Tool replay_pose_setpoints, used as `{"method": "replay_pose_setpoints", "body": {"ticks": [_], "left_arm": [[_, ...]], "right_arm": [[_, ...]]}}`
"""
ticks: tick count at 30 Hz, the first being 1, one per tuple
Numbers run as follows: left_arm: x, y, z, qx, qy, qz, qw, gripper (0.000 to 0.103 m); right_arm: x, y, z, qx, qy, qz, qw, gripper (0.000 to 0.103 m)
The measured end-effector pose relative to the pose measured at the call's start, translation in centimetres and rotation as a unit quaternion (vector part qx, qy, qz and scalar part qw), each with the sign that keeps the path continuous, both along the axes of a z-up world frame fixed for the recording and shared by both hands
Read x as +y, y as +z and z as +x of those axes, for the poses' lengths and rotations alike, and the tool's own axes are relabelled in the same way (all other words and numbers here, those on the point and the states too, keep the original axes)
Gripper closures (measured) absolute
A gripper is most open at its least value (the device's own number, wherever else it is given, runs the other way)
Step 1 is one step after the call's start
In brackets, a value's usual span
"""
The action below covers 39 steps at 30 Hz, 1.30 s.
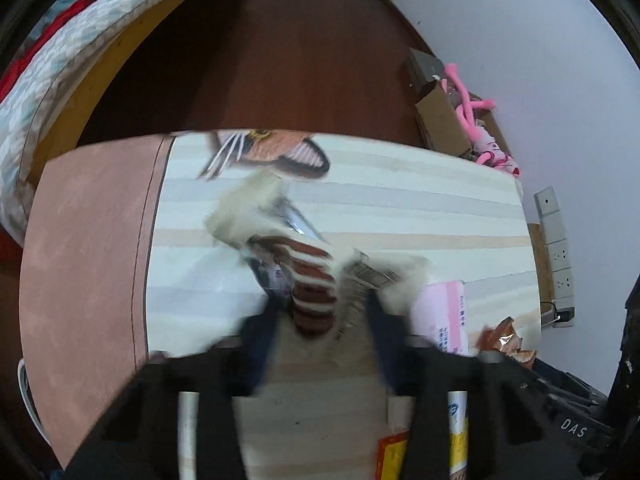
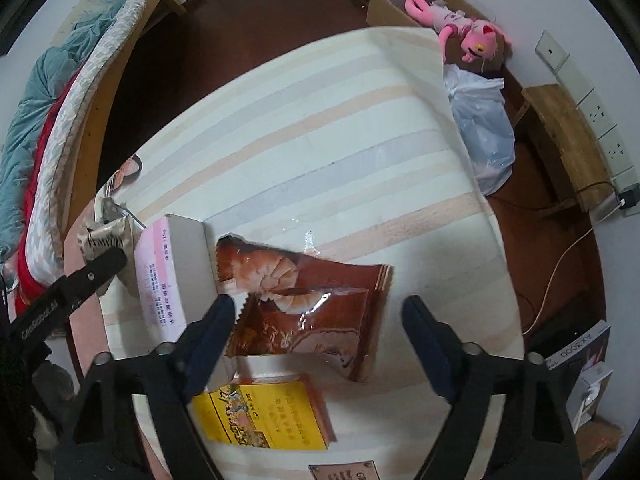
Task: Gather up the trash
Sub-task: 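Grasp the white wafer wrapper with the left tool while the right tool grasps the brown snack bag, then carry the wafer wrapper and brown bag over the bin and open both tools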
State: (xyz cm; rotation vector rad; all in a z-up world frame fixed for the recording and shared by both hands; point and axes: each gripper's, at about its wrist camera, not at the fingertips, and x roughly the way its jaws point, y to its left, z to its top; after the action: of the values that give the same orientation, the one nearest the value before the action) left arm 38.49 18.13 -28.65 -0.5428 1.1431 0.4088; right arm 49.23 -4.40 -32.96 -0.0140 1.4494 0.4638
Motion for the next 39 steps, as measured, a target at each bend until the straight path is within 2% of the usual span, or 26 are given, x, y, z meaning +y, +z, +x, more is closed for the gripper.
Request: {"method": "replay_pose_setpoints", "body": {"ticks": [1, 2, 3, 4, 6, 7, 8, 13, 18, 24, 31, 35, 39], "left_arm": [[-0.2, 0.1, 0.0, -0.001, -0.002, 0.008, 1.0000, 0.086], [-0.3, 0.2, -0.1, -0.004, -0.005, 0.012, 0.9999, 0.089], [-0.4, 0.3, -0.2, -0.004, -0.009, 0.017, 0.9998, 0.096], [-0.4, 0.4, -0.4, -0.004, -0.010, 0.022, 0.9997, 0.097], [-0.6, 0.8, -1.1, -0.009, -0.010, 0.034, 0.9993, 0.098], [-0.7, 1.1, -1.6, -0.010, -0.009, 0.042, 0.9990, 0.099], [-0.7, 1.4, -2.1, -0.012, -0.009, 0.047, 0.9988, 0.099], [-0.8, 4.0, -5.3, -0.025, -0.003, 0.090, 0.9956, 0.099], [-0.4, 6.9, -8.7, -0.051, 0.011, 0.109, 0.9927, 0.099], [0.1, 11.7, -14.7, -0.097, 0.030, 0.132, 0.9861, 0.099], [2.2, 16.6, -23.5, -0.138, 0.066, 0.141, 0.9780, 0.099], [4.3, 18.4, -30.7, -0.150, 0.104, 0.154, 0.9711, 0.099], [6.6, 19.1, -37.3, -0.145, 0.144, 0.162, 0.9654, 0.099]], "right_arm": [[0.0, 0.0, -0.1, -0.003, 0.001, 0.004, 1.000, 0.030], [0.1, 0.1, -0.3, -0.009, 0.005, 0.004, 1.000, 0.031], [0.2, 0.3, -0.5, -0.015, 0.008, 0.004, 1.000, 0.034], [0.3, 0.6, -0.7, -0.022, 0.012, 0.004, 1.000, 0.046], [0.6, 1.1, -1.1, -0.033, 0.017, 0.000, 0.999, 0.058], [0.7, 1.4, -1.3, -0.038, 0.022, 0.002, 0.999, 0.074], [0.8, 1.8, -1.5, -0.040, 0.024, 0.002, 0.999, 0.079], [1.1, 4.0, -3.0, -0.064, 0.036, 0.012, 0.997, 0.084], [1.3, 7.1, -5.5, -0.087, 0.049, 0.030, 0.995, 0.085], [2.3, 11.9, -10.2, -0.110, 0.073, 0.063, 0.989, 0.085], [6.7, 17.4, -18.2, -0.123, 0.130, 0.112, 0.978, 0.085], [11.1, 19.2, -24.3, -0.116, 0.177, 0.142, 0.967, 0.086], [16.2, 19.4, -30.9, -0.099, 0.231, 0.164, 0.954, 0.086]]}}
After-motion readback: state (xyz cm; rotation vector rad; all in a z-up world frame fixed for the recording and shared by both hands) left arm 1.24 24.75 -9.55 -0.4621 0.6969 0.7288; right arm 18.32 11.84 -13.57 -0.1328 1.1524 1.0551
